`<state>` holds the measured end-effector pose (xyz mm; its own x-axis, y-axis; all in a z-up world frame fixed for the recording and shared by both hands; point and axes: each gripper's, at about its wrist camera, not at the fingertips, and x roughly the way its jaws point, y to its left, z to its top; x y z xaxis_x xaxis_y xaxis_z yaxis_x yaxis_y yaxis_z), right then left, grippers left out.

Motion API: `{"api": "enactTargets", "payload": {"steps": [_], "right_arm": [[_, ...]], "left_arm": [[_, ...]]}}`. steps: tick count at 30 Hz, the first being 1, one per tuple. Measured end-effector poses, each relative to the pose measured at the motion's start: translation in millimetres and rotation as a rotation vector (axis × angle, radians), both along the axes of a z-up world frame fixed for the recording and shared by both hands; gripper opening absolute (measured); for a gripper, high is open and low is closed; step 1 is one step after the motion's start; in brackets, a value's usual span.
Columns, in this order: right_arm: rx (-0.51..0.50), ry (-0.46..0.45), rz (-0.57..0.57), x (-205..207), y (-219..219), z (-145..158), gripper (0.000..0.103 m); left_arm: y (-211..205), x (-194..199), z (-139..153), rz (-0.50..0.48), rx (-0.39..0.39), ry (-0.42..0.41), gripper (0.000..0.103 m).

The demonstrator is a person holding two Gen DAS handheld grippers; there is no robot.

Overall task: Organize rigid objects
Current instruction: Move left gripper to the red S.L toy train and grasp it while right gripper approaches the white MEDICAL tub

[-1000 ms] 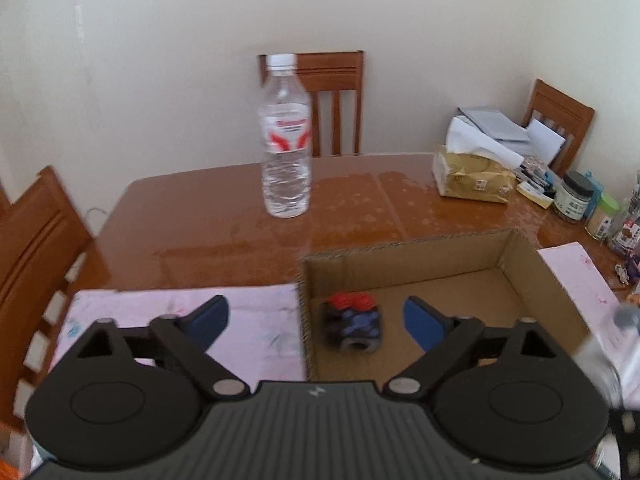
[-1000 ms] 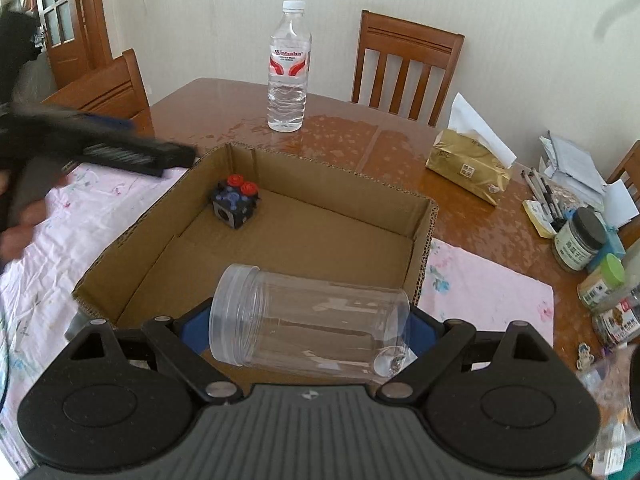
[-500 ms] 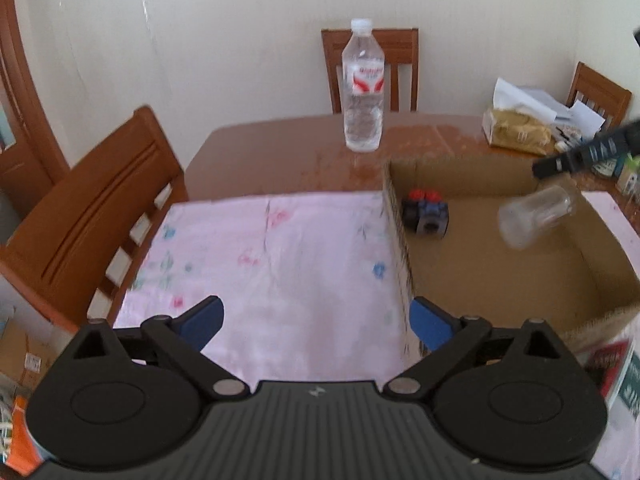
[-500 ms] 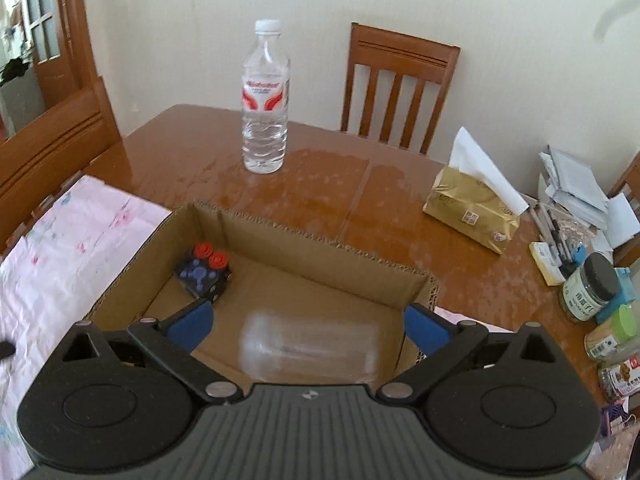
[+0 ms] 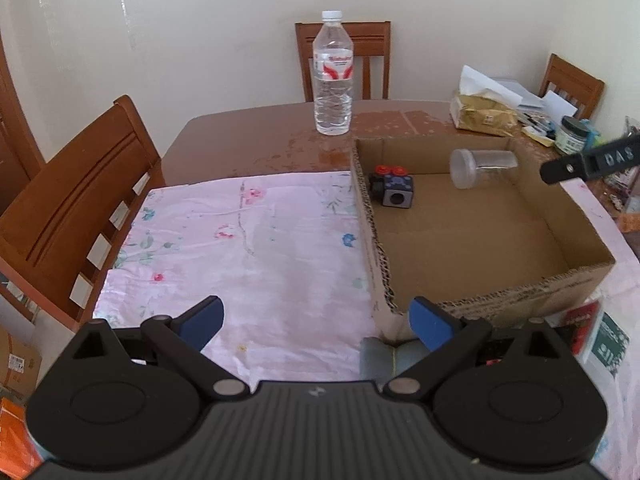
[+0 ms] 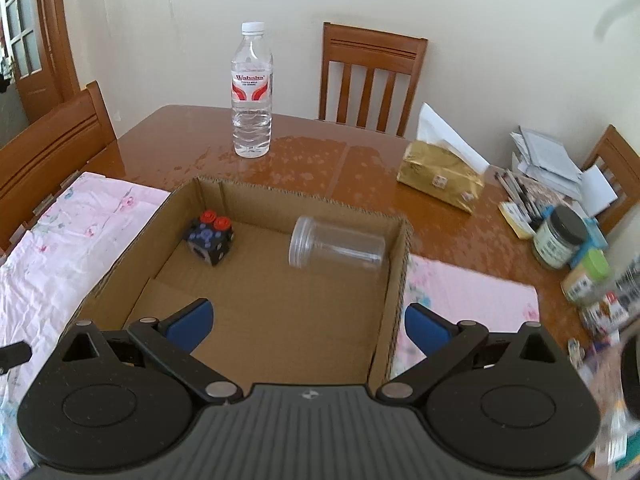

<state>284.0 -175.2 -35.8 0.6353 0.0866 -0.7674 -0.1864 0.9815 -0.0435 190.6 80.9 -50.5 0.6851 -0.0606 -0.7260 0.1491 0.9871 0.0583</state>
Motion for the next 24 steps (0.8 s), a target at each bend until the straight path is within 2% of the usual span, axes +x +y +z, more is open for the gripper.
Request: {"api": "enactTargets", "payload": {"steps": [7,13,19,24], "right_arm": [[0.018,-0.006,-0.09,-54.5,-9.4,-3.5,0.103],[-0.014,0.04,-0.159,-94.7,-14.6,-21.2,0.103],[-0.036,0.135,-0.133,-120.8,-14.5,-53.0,0.103],[-0.114,0.171,-0.068,-130.0,-6.8,-84.3,0.103]], "left_arm": [[5.5,-12.4,-5.2,-0.054,-0.035,0.013,0.099],[-0.5,-22.8,-17.8,-0.14,-0.048,0.04,0.099],[-11.3,-36.9,-20.8,-0.186,-0.07,0.059,0.099],[-24.6,-46.6,-27.5,-0.197,-0.068,0.089,0.099]]}}
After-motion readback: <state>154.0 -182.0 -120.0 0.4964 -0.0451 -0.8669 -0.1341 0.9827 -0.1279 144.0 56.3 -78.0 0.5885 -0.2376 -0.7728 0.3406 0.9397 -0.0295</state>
